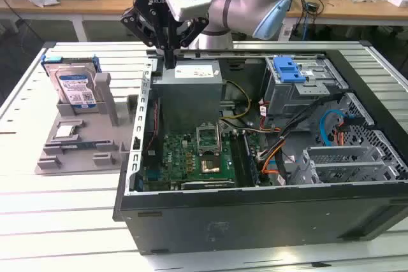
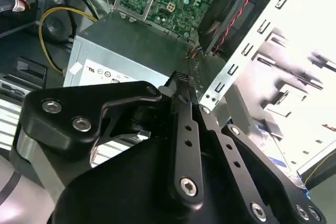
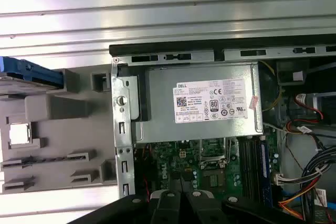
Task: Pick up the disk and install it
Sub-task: 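Reach for the disk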
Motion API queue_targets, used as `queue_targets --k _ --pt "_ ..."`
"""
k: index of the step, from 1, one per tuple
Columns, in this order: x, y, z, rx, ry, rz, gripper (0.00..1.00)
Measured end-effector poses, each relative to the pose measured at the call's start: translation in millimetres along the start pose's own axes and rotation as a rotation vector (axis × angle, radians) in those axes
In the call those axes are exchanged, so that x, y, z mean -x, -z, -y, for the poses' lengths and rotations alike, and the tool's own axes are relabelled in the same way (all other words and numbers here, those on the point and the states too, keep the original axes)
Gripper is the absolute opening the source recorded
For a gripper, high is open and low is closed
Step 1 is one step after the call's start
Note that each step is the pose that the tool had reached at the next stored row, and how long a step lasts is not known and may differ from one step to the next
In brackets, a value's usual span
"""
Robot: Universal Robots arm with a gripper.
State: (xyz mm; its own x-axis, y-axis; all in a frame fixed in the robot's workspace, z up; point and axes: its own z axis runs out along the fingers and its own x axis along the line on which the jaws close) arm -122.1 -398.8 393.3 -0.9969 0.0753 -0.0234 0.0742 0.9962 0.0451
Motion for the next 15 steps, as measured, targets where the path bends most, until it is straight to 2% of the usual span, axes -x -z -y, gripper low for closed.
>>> queue_targets --k 6,15 --pt "-11.1 0.3 0.8 -0.0001 0.000 -0.0001 0.11" --pt "-16.6 0.5 1.3 0.0000 0.000 -0.0001 0.11"
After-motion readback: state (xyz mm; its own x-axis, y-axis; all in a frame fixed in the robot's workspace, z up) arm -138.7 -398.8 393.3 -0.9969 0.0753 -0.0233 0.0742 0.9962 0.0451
